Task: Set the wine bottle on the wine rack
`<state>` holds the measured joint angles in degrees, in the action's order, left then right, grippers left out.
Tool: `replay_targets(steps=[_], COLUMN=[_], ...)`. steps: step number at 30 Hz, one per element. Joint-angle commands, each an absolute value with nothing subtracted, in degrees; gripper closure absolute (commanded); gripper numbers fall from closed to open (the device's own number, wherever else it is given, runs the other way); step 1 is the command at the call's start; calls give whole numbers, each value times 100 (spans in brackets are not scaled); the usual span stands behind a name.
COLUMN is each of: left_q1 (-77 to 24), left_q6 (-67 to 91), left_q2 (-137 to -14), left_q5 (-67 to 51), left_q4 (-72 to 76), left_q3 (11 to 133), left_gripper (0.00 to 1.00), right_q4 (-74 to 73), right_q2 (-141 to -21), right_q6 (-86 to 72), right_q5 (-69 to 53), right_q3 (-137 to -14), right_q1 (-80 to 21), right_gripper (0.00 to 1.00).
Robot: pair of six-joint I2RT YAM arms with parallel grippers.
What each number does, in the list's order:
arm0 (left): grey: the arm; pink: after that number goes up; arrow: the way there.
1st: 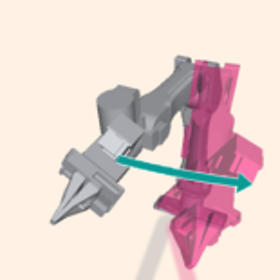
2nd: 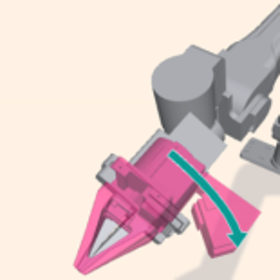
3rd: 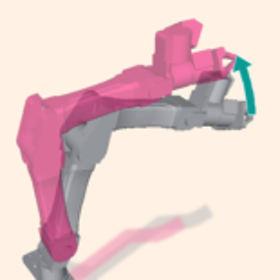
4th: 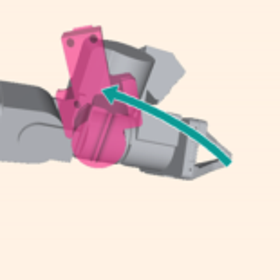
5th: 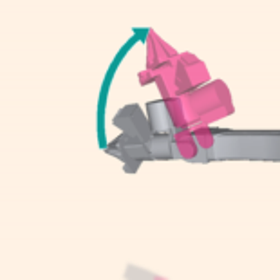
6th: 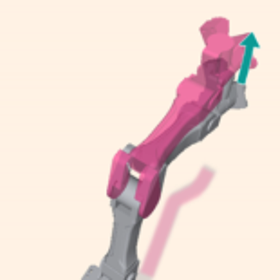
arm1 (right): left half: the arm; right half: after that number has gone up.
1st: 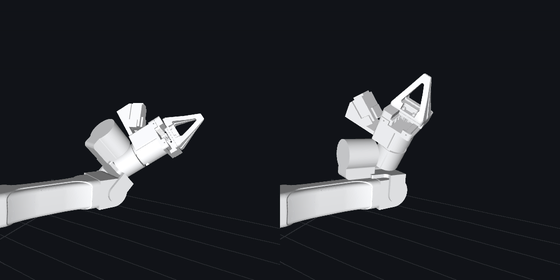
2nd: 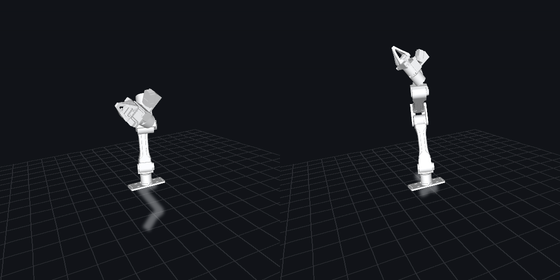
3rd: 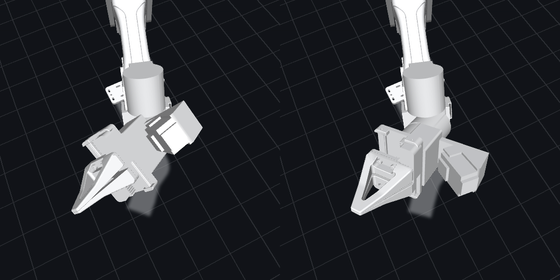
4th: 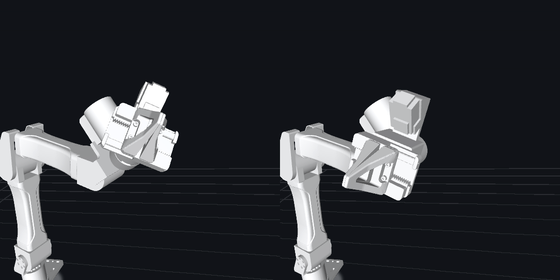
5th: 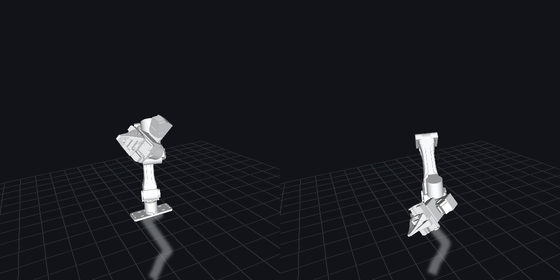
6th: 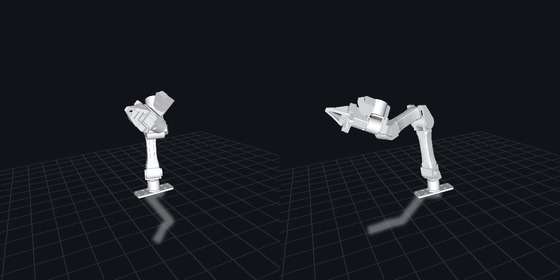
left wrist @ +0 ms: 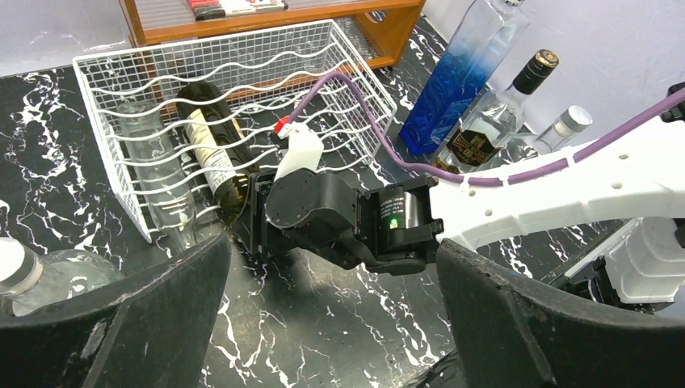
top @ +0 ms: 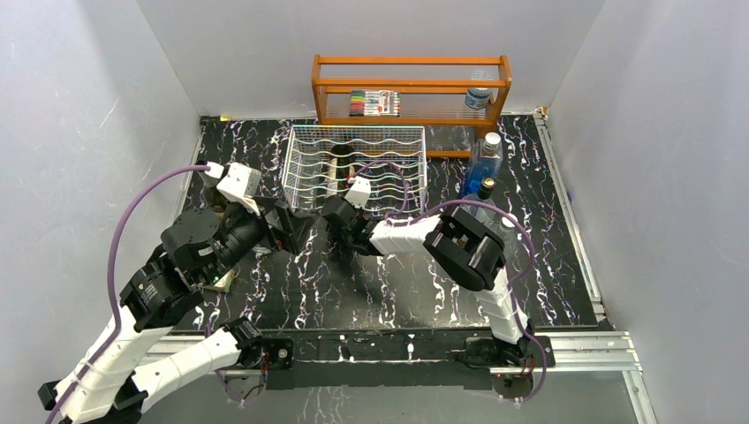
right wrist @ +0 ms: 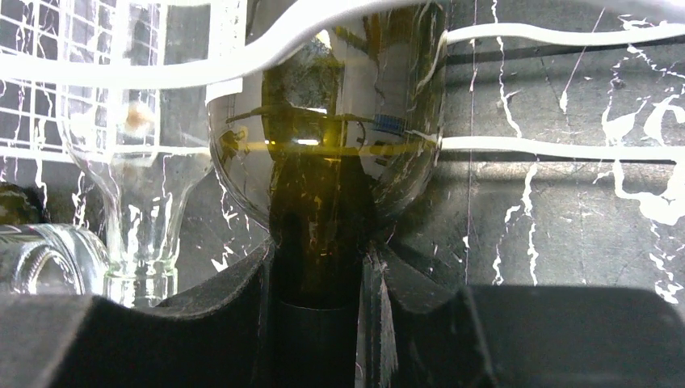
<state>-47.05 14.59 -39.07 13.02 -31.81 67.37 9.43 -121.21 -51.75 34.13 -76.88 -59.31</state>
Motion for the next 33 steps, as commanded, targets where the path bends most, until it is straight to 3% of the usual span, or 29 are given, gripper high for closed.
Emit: replay_targets(steps=[1,5,10,13,23,33], left_q1=[-4694,-4700,-4695,-4701,-4697,-4701], left_q6=[1442,1446,1463,1477,1509,1397], left_q2=[-3809,-3775,-3746,-3744,-3770,-3828], left_q5=[1262,1272,1263,1269,1258,1404], left_q4=[-3264,-3295,-3344,-3357,-3375,-3485], left_q3=[6970,6986,7004,6984,6985,7110], left_gripper=[2,2,2,2,2,2], right_q4=[1237,1110,1017,990,1057,1310], right_q2=[-12100,-12144,-12153,-12161,-11910,-11159], right_q6=[-5328,-5304,-5028,-4905,-4904,-4623], right_q5=[3969,4062,3993,3973,3633,3245], right_q3=[-8115,-8215,-8318,-8360,-8131,-7465], right_q1=[-5884,-5858,-5801,-5791,-5779,-5775], right_gripper=[82,71,69,63,22,14])
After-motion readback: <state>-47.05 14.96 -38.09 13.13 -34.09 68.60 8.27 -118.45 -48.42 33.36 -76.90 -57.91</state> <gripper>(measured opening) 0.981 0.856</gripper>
